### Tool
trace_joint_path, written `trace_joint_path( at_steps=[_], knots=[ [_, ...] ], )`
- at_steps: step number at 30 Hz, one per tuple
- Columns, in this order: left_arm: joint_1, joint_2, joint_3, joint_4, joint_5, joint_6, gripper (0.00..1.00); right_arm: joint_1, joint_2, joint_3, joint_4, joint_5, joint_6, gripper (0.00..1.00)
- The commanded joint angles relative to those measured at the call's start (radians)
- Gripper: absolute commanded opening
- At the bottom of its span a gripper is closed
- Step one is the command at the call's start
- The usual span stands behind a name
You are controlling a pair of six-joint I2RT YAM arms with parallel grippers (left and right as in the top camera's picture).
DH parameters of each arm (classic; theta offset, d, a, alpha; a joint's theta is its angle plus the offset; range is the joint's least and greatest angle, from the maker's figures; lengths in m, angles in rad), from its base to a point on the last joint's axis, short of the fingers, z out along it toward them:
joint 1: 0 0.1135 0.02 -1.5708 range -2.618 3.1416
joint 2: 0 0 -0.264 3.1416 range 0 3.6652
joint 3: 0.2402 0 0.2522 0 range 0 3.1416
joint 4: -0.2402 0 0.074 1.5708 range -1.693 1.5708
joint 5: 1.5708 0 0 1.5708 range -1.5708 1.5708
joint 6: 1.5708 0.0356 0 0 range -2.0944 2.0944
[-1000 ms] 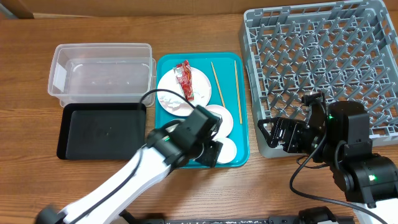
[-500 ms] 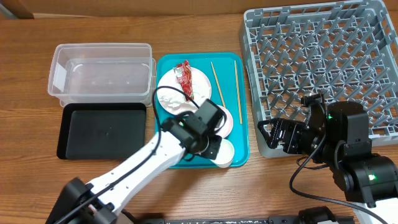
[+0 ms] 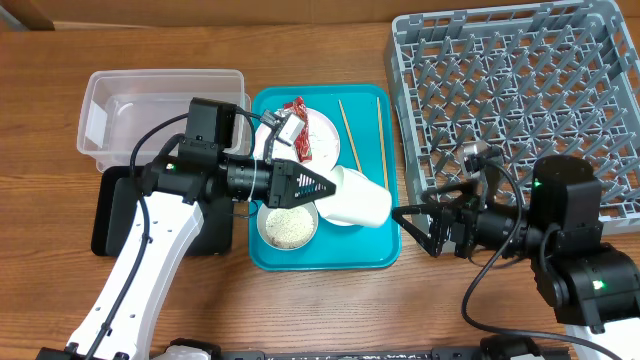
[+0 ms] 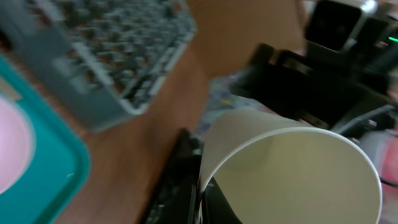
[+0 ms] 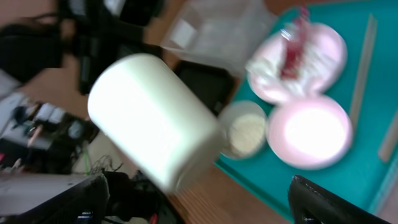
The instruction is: Sort waste into correct bins and load items into the dishwasher
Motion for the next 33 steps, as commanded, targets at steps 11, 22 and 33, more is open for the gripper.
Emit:
trace_joint_path(
  at_steps=[11, 22, 33],
  knots=[
    [-0.004, -0.005, 0.014, 0.011, 0.328, 0.063, 0.04, 0.177, 0.076, 0.027, 0.185, -0.205, -0.030, 0.84],
    [-0.010, -0.005, 0.014, 0.011, 0.322, 0.064, 0.06, 0.179, 0.092, 0.027, 0.238, -0.206, -0.003, 0.56],
    [-0.007, -0.005, 0.014, 0.004, 0.150, 0.063, 0.52, 0.053, 0.002, 0.028, 0.162, -0.087, 0.017, 0.41]
  ],
)
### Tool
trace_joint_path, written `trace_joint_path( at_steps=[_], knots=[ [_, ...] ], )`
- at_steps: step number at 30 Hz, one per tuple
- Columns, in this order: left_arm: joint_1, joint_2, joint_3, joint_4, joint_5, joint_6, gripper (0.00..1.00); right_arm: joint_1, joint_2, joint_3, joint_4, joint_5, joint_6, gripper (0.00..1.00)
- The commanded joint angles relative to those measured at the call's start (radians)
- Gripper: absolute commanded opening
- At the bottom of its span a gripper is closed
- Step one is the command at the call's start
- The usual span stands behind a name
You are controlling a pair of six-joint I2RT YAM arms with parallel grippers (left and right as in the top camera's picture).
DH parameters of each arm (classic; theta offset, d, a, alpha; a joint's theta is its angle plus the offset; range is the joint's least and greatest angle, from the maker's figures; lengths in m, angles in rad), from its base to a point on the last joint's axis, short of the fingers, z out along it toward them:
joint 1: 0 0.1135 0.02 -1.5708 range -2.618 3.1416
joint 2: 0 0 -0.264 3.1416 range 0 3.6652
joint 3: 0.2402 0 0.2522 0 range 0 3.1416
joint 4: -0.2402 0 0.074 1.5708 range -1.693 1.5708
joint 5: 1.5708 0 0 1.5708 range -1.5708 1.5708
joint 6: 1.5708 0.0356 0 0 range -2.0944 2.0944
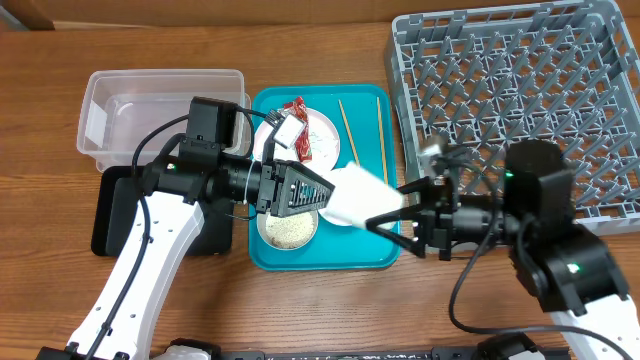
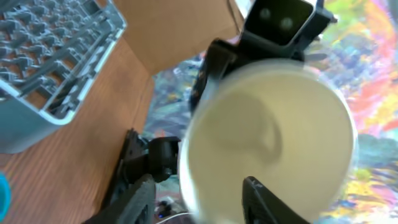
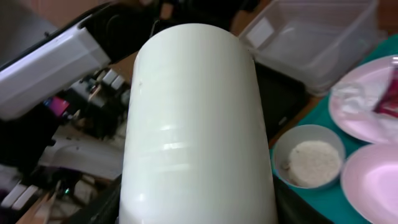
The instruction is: Sort waste into correct bins and load items into the dishwasher
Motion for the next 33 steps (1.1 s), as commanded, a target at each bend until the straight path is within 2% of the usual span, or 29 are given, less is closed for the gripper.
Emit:
trace_joint_path(
  at_steps=[1, 5, 9, 15, 22, 23, 26, 30, 33],
  knots=[
    [-0.005, -0.005, 0.014, -0.014, -0.161, 0.018, 0.53, -0.082, -0.069, 0.027, -0.042, 0.129, 0.019, 0.41],
    [-0.006, -0.006, 0.014, -0.073, -0.358, 0.018, 0.52, -0.175, -0.116, 0.027, -0.206, 0.475, 0.116, 0.41],
    [-0.006, -0.006, 0.014, -0.150, -0.497, 0.018, 0.50, -0.190, -0.084, 0.027, -0.439, 0.882, 0.281, 0.41],
    [-0.006, -0.006, 0.014, -0.211, -0.596, 0.014, 0.49, -0.190, 0.070, 0.027, -0.574, 0.969, 0.298, 0.41],
    [-0.006, -0.006, 0.014, -0.227, -0.612, 0.014, 0.49, -0.190, 0.284, 0.027, -0.510, 0.967, 0.298, 0.42],
    [-0.006, -0.006, 0.014, -0.229, -0.621, 0.014, 0.49, -0.190, 0.309, 0.027, -0.514, 0.938, 0.296, 0.47],
    [-0.006, -0.005, 0.014, -0.248, -0.649, 0.014, 0.49, -0.190, 0.341, 0.029, -0.522, 0.873, 0.271, 0.79],
    [-0.017, -0.005, 0.014, -0.272, -0.755, -0.001, 0.49, -0.190, 0.327, 0.079, -0.539, 0.874, 0.271, 0.89],
    [-0.058, -0.005, 0.014, -0.270, -0.888, -0.062, 0.46, -0.190, 0.298, 0.152, -0.560, 0.871, 0.271, 0.90]
  ],
)
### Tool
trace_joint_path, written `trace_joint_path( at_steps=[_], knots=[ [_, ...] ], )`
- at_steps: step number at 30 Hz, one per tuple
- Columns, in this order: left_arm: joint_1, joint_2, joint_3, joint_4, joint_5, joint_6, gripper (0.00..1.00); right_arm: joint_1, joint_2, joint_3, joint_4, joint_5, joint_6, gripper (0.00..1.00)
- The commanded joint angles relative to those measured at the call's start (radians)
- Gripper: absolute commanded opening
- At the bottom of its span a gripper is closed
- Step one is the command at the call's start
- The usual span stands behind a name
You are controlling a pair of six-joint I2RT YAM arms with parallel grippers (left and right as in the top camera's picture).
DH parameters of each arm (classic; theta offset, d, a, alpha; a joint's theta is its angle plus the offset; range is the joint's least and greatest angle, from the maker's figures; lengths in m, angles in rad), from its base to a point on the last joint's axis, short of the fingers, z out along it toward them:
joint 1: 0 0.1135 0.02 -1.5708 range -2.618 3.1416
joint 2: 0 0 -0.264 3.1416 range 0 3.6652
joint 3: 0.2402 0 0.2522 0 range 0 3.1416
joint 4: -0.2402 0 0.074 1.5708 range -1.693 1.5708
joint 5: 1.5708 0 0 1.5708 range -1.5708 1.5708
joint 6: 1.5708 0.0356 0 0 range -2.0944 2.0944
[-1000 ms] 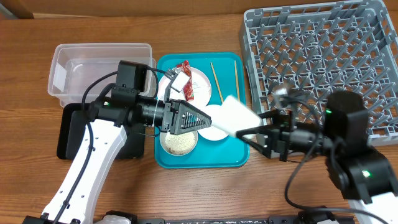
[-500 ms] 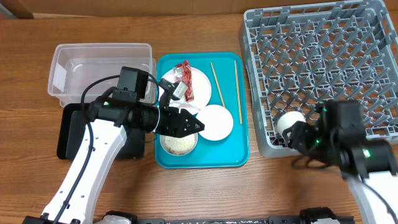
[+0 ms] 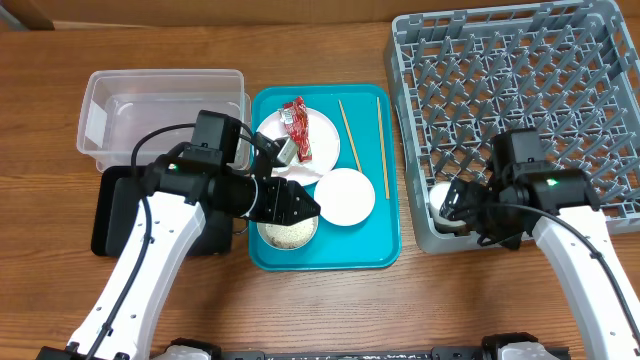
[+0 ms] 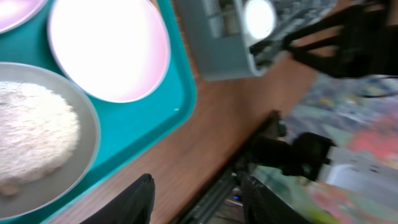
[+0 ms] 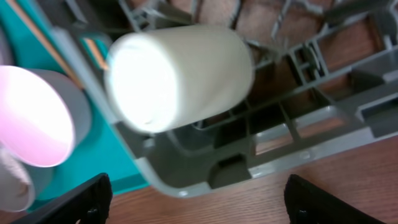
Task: Sort waste into correct bins and load items into the dishwasher
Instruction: 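Place the white cup upside down in the dish rack with right gripper, then grasp the bowl of rice with left gripper and lift it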
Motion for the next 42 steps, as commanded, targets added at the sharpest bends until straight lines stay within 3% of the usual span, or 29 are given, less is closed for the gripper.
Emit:
trace_joint_path(
  at_steps=[1, 6, 8, 13, 16, 22, 27, 36, 42],
  knots=[
    [-0.060, -0.005, 0.013, 0.002, -0.207, -0.071, 0.44, -0.005, -0.067, 0.120, -0.003, -0.027, -0.005, 0.90],
    [-0.243, 0.004, -0.004, 0.028, -0.603, -0.214, 0.41, -0.005, -0.154, 0.174, 0.026, -0.134, -0.010, 0.91],
    [-0.355, 0.033, -0.028, 0.054, -0.780, -0.267, 0.47, -0.005, -0.199, 0.174, 0.037, -0.155, -0.009, 0.91],
    [-0.482, 0.140, -0.069, 0.097, -0.969, -0.370, 0.52, -0.005, -0.243, 0.174, 0.025, -0.154, -0.012, 0.92],
    [-0.504, 0.218, -0.072, 0.138, -0.958, -0.375, 0.51, -0.006, -0.247, 0.174, 0.014, -0.154, -0.013, 0.92],
    [-0.506, 0.329, -0.072, 0.151, -0.925, -0.382, 0.39, -0.006, -0.247, 0.173, 0.011, -0.153, -0.013, 0.92],
    [-0.505, 0.359, -0.072, 0.142, -0.923, -0.383, 0.04, -0.006, -0.247, 0.173, 0.010, -0.153, -0.012, 0.92],
    [-0.428, 0.220, 0.002, -0.031, -0.887, -0.409, 0.04, -0.006, -0.247, 0.173, 0.011, -0.150, -0.013, 0.92],
    [-0.186, -0.015, 0.013, 0.008, -0.512, -0.257, 0.04, -0.006, -0.247, 0.173, 0.011, -0.150, -0.012, 0.92]
  ],
)
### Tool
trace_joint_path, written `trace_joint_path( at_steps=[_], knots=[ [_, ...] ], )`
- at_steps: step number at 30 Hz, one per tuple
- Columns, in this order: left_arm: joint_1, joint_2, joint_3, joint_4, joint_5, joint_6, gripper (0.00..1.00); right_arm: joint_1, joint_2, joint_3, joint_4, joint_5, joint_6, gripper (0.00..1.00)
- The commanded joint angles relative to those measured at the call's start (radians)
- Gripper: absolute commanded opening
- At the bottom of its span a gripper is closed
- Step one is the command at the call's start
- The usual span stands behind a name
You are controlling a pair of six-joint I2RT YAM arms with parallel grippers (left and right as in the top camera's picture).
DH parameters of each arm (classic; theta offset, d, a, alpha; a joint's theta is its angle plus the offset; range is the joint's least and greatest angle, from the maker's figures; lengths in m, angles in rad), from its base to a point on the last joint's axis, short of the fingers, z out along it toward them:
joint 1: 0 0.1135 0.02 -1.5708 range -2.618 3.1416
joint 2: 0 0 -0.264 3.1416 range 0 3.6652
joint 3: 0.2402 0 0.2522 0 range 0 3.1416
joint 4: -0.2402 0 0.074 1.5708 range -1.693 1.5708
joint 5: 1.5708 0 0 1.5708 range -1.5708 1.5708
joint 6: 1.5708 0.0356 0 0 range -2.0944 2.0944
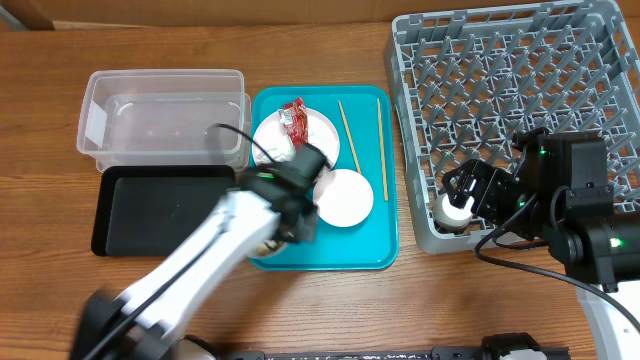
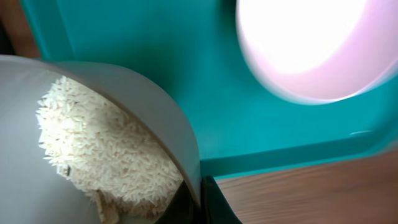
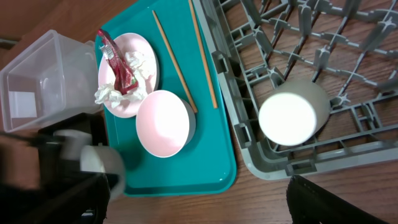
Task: Sort waste into correct bins and load items into the dishwasher
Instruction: 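Grasp the bowl of rice with left gripper and lift it, then tip the bowl over the black tray to pour out the rice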
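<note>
In the left wrist view my left gripper is shut on the rim of the grey bowl of rice, at the front of the teal tray. Overhead, the blurred left arm hides that bowl. An empty pink bowl sits beside it. Behind is a pink plate with a red wrapper and tissue, and two chopsticks lie at the tray's right. The white cup stands in the front-left corner of the grey rack. My right gripper hangs open above it, holding nothing.
A clear plastic bin stands left of the tray, with a black tray in front of it. The rack fills the right side of the wooden table.
My left gripper was open over the tray's front; now it is shut on the rice bowl's rim. My right gripper has drawn back from the cup, which stays in the rack.
My left gripper held the white cup over the tray while the right one waited open. Then the cup was between both grippers. Then it lay in the rack's corner, both grippers open. Now the left is shut on the rice bowl.
</note>
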Motion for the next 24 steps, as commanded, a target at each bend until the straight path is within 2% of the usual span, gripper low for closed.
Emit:
trace_joint_path(
  at_steps=[1, 4, 5, 7, 11, 17, 24],
  knots=[
    [0.173, -0.154, 0.036, 0.017, 0.288, 0.102, 0.04, -0.006, -0.010, 0.019, 0.003, -0.005, -0.006, 0.92],
    [0.356, -0.211, 0.036, 0.018, 0.506, 0.195, 0.04, -0.006, -0.010, 0.019, 0.003, -0.005, -0.006, 0.92],
    [0.468, -0.213, 0.035, 0.011, 0.658, 0.272, 0.04, -0.006, -0.010, 0.019, 0.003, -0.005, -0.006, 0.92],
    [0.596, -0.198, 0.026, -0.003, 0.821, 0.348, 0.04, -0.006, -0.010, 0.019, 0.003, -0.005, -0.006, 0.92],
    [0.797, -0.122, -0.003, -0.058, 1.022, 0.488, 0.04, -0.006, -0.010, 0.019, 0.002, -0.005, -0.006, 0.92],
    [0.955, 0.082, -0.024, -0.162, 1.179, 0.712, 0.04, -0.006, -0.010, 0.019, 0.002, -0.005, -0.006, 0.92],
    [1.030, 0.291, -0.023, -0.312, 1.379, 0.943, 0.04, -0.006, -0.010, 0.019, 0.001, -0.005, -0.006, 0.92]
  ],
)
